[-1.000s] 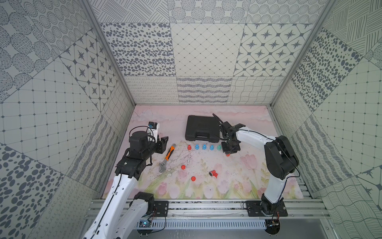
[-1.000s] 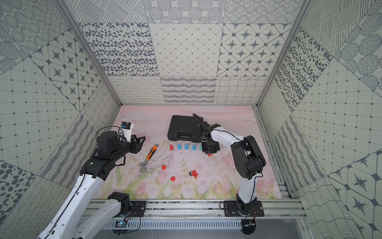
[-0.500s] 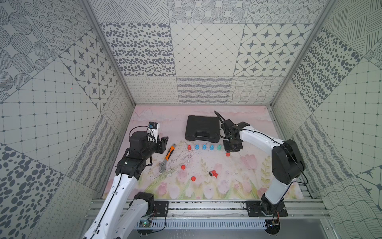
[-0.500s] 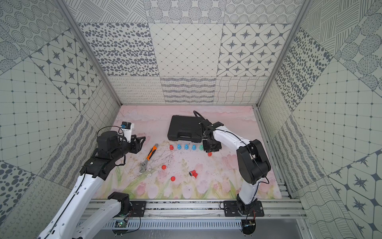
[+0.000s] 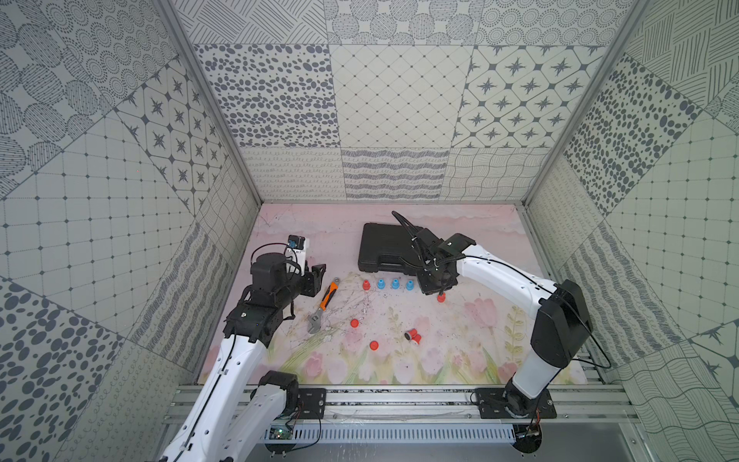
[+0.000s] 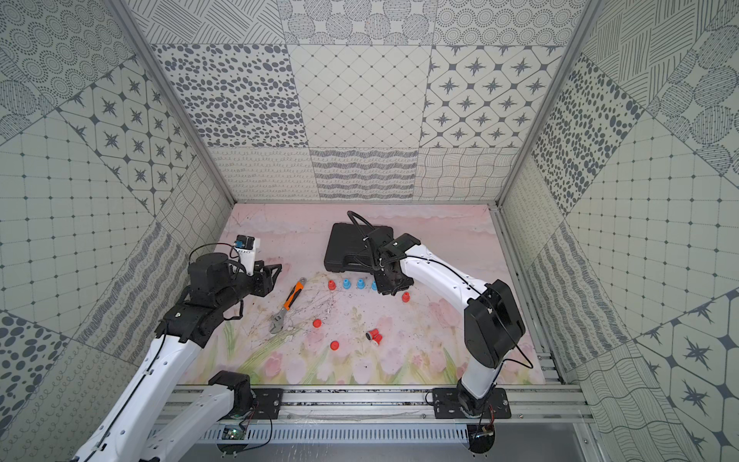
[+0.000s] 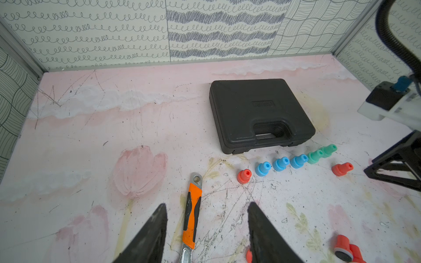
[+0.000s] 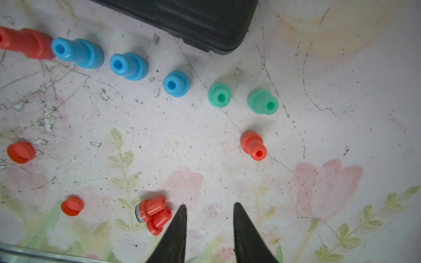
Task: Close the stamp cap
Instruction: Pick up the stamp from the center of the board.
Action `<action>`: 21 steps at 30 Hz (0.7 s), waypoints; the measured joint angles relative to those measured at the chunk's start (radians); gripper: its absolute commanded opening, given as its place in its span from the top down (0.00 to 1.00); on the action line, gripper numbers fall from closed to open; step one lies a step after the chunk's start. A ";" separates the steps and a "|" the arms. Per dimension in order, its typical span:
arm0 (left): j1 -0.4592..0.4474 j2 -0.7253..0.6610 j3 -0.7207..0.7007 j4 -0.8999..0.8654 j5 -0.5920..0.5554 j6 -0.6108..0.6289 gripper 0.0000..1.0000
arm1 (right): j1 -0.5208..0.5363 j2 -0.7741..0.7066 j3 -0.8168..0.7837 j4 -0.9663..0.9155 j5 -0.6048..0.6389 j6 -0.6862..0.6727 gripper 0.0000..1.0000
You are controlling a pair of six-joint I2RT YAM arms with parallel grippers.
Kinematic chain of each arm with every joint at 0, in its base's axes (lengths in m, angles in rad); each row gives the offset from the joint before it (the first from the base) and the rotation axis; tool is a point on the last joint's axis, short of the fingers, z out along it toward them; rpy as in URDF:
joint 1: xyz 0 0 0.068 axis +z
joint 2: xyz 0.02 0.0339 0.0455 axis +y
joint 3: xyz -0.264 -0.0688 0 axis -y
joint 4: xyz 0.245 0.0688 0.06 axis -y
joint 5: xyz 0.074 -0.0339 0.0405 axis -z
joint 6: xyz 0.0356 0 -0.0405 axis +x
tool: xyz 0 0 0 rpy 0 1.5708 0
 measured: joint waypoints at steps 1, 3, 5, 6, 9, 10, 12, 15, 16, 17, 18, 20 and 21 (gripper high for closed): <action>0.000 0.000 0.000 0.000 0.000 0.000 0.43 | 0.016 0.000 0.002 -0.003 -0.004 0.006 0.64; 0.000 0.000 0.000 0.000 0.000 0.000 0.43 | 0.053 0.003 0.003 -0.009 -0.013 0.019 0.64; 0.000 0.000 0.000 0.000 0.000 0.000 0.43 | 0.084 0.005 0.003 -0.015 -0.022 0.037 0.64; 0.000 0.000 0.000 0.000 0.000 0.000 0.43 | 0.100 0.005 0.002 -0.018 -0.027 0.045 0.64; 0.000 0.000 0.000 0.000 0.000 0.000 0.43 | 0.141 0.005 -0.009 -0.017 -0.044 0.078 0.64; 0.000 -0.001 0.000 0.000 0.000 0.000 0.43 | 0.151 0.005 -0.017 -0.018 -0.049 0.087 0.64; 0.000 -0.003 0.000 0.000 0.000 0.000 0.43 | 0.174 0.005 -0.047 -0.014 -0.062 0.117 0.64; 0.000 -0.006 0.000 0.000 0.000 0.000 0.43 | 0.198 0.005 -0.099 -0.005 -0.084 0.159 0.64; 0.000 -0.006 0.000 0.000 0.000 0.000 0.43 | 0.204 0.005 -0.115 0.001 -0.090 0.172 0.64; 0.000 -0.007 0.000 0.000 0.000 0.000 0.43 | 0.211 0.005 -0.131 0.007 -0.098 0.186 0.64; 0.000 -0.007 0.000 0.000 0.000 0.000 0.43 | 0.216 0.005 -0.144 0.013 -0.103 0.198 0.64; 0.000 -0.007 0.000 0.000 0.001 0.000 0.43 | 0.225 0.005 -0.161 0.022 -0.109 0.220 0.63; 0.000 -0.007 0.000 0.000 0.002 0.000 0.43 | 0.230 0.005 -0.166 0.027 -0.110 0.230 0.64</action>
